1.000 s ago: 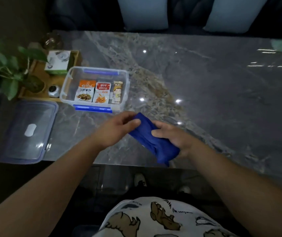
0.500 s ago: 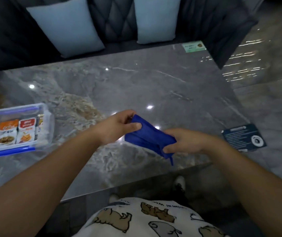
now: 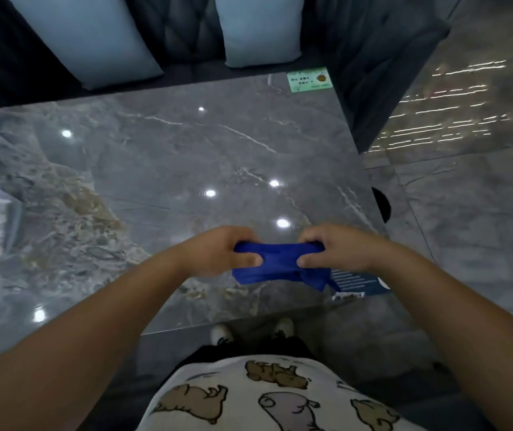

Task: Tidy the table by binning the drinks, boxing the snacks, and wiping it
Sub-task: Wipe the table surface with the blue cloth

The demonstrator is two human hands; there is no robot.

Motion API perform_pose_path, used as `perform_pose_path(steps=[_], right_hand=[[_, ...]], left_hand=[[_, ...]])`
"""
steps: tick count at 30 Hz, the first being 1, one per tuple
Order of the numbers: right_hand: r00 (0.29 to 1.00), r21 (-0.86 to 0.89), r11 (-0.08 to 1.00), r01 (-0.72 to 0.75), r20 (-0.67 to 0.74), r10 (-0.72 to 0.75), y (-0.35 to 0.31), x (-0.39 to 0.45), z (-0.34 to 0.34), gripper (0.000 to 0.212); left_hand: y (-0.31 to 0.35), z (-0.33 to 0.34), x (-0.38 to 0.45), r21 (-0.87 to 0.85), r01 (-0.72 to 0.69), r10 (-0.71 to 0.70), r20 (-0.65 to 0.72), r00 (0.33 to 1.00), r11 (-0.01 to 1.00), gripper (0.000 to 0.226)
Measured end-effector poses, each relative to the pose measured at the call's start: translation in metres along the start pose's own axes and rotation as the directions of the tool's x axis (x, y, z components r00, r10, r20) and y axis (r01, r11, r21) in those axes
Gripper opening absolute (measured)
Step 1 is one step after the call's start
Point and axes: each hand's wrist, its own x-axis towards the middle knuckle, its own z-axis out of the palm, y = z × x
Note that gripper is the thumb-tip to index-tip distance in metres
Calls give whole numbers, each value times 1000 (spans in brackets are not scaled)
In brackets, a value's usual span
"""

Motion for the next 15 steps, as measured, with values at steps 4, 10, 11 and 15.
perform_pose_path(steps=[4, 10, 11, 15], right_hand=[[994, -35, 999, -3, 111, 7, 18, 6, 6, 31], [972, -106, 993, -49, 224, 72, 54, 19, 12, 48], [968, -132, 990, -47, 238, 77, 58, 22, 12, 48], [958, -232, 972, -32, 271, 96, 74, 32, 11, 48]], left_hand=[[-3, 19, 11, 118, 17, -33, 131, 991, 993, 21], [-3, 40, 36, 265, -16, -56, 261, 964, 964, 35], [-4, 43, 41, 278, -14, -62, 262, 963, 960, 34], [-9, 47, 62, 245, 27, -92, 259, 962, 969, 26]])
